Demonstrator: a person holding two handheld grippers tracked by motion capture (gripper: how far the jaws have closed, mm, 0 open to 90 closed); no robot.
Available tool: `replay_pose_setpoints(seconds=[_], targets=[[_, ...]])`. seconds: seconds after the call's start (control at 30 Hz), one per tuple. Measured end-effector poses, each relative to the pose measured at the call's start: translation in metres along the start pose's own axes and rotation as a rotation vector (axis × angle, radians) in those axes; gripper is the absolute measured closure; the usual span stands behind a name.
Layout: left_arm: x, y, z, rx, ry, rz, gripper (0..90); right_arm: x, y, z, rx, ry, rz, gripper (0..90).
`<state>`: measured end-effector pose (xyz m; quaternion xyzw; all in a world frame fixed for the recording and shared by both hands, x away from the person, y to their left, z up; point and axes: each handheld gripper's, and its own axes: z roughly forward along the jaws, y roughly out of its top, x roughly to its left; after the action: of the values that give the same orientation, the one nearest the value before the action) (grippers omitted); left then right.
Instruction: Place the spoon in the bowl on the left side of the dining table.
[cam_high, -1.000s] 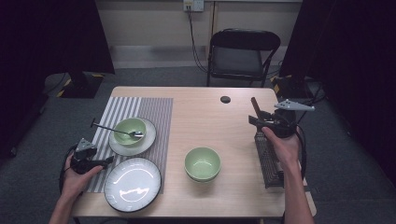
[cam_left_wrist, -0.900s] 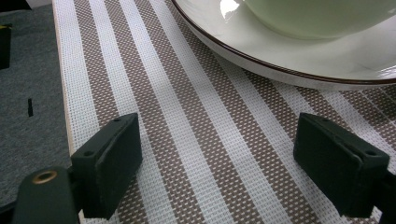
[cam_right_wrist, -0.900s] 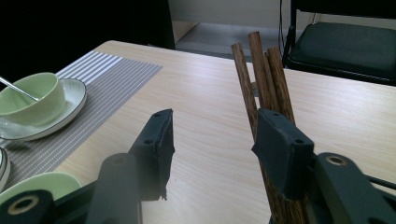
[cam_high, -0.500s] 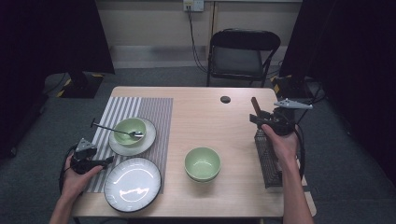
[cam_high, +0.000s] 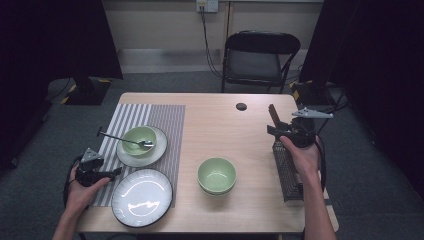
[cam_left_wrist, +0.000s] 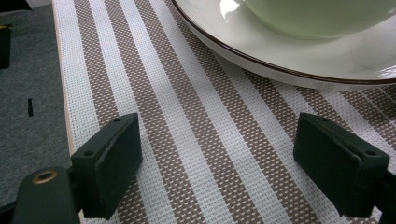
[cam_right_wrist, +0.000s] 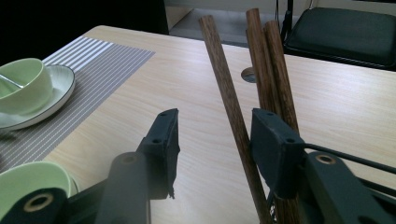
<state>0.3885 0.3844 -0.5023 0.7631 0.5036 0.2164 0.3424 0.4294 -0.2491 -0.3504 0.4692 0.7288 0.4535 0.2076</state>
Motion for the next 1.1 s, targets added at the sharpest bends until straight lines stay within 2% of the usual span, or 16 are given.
replay_pose_setpoints(seconds=[0.07,0.2,0.33,0.4,0.47,0.53,0.8,0.9,1.1], targets=[[0.0,0.0,0.0,0.0,-0.001,0.0,14.9,0.002,-0.001,-0.003,-0.005,0.002,-0.006,54.3],[0.0,0.0,0.0,0.0,0.0,0.0,14.9,0.003,-0.004,-0.008,-0.002,0.012,-0.029,61.9],[0.0,0.0,0.0,0.0,0.0,-0.001,14.9,0.002,-0.008,-0.012,-0.002,0.024,-0.026,67.2],[0.0,0.0,0.0,0.0,0.0,0.0,14.9,0.001,-0.011,-0.01,0.014,0.013,-0.022,68.3],[0.0,0.0,0.0,0.0,0.0,0.0,14.9,-0.001,-0.013,-0.009,0.039,0.005,0.003,69.5],[0.0,0.0,0.0,0.0,-0.001,0.0,14.9,-0.001,-0.013,-0.008,0.053,-0.007,0.002,72.1],[0.0,0.0,0.0,0.0,0.0,0.0,14.9,-0.001,-0.004,-0.009,-0.005,0.016,0.009,76.7],[0.0,0.0,0.0,-0.001,0.0,-0.002,14.9,0.001,-0.001,-0.009,-0.038,0.02,-0.005,78.3],[0.0,0.0,0.0,0.0,0.0,0.001,14.9,0.0,0.004,-0.012,-0.059,0.022,-0.006,79.2]])
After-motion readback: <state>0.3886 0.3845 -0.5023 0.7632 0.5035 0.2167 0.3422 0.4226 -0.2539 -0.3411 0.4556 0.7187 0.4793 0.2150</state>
